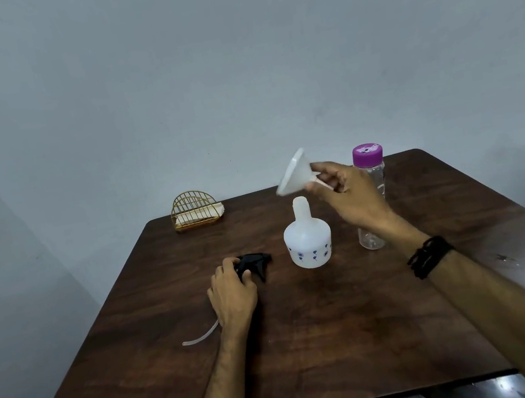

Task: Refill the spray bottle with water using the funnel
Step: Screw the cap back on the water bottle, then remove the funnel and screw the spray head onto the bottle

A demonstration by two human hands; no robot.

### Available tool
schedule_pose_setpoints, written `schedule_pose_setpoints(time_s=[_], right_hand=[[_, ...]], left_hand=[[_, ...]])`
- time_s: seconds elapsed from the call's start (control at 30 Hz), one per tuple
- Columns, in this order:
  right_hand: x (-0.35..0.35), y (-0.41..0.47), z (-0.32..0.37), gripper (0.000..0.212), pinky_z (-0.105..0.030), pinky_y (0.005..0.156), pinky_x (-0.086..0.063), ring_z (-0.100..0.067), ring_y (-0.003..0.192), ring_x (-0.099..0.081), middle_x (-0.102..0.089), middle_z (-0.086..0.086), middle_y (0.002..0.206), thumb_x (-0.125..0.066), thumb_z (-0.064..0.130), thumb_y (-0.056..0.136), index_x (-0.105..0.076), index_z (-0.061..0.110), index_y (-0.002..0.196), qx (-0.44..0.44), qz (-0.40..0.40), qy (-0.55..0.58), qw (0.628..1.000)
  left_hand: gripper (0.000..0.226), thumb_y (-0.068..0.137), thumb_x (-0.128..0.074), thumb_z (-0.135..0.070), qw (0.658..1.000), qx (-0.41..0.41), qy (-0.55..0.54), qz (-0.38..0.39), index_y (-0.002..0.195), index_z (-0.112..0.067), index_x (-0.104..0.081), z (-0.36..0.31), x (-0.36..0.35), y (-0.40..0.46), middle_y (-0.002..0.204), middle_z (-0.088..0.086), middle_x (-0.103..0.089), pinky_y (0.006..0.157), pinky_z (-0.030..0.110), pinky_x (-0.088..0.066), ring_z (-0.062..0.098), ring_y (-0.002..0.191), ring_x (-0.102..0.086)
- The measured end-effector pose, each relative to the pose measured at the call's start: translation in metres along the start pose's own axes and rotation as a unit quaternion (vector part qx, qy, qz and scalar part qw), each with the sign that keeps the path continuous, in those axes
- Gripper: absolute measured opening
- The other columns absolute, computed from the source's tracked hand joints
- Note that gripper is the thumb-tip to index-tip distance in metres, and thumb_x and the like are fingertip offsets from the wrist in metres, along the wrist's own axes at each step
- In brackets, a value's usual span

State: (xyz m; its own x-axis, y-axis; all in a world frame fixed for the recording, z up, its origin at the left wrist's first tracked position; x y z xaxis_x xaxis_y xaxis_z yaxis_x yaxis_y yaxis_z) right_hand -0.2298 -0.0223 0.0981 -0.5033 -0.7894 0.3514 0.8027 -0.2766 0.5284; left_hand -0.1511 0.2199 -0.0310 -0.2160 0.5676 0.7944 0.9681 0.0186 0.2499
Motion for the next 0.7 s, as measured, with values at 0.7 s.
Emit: schedule_pose_setpoints(time_s=[0.7], right_hand=[[0.038, -0.075, -0.044, 0.04, -0.033, 0.077, -0.052, -0.017, 0.093, -0.065, -0.069, 0.005, 0.103, -0.076, 0.052, 0.077, -0.065, 0.026, 0.105, -0.025, 0.138, -0.454, 0.88]], left_hand=[[0.022, 0.097, -0.062, -0.011, 0.866, 0.055, -0.492, -0.072, 0.116, -0.02, -0.056, -0.062, 0.045, 0.03, 0.099, 0.0, -0.064, 0.077, 0.023, -0.051, 0.016, 0.091, -0.064]])
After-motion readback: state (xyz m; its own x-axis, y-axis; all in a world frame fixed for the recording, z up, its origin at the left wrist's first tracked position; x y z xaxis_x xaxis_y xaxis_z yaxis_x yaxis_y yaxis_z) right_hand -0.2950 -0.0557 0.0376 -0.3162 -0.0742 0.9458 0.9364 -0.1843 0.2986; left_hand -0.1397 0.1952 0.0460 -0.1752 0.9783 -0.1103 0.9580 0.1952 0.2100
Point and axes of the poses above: each hand's wrist, its own y-axis towards the middle knuckle, its own x-axis out of the back of the hand, z = x × y, the point moved 2 cm from there along y, towards the middle knuckle
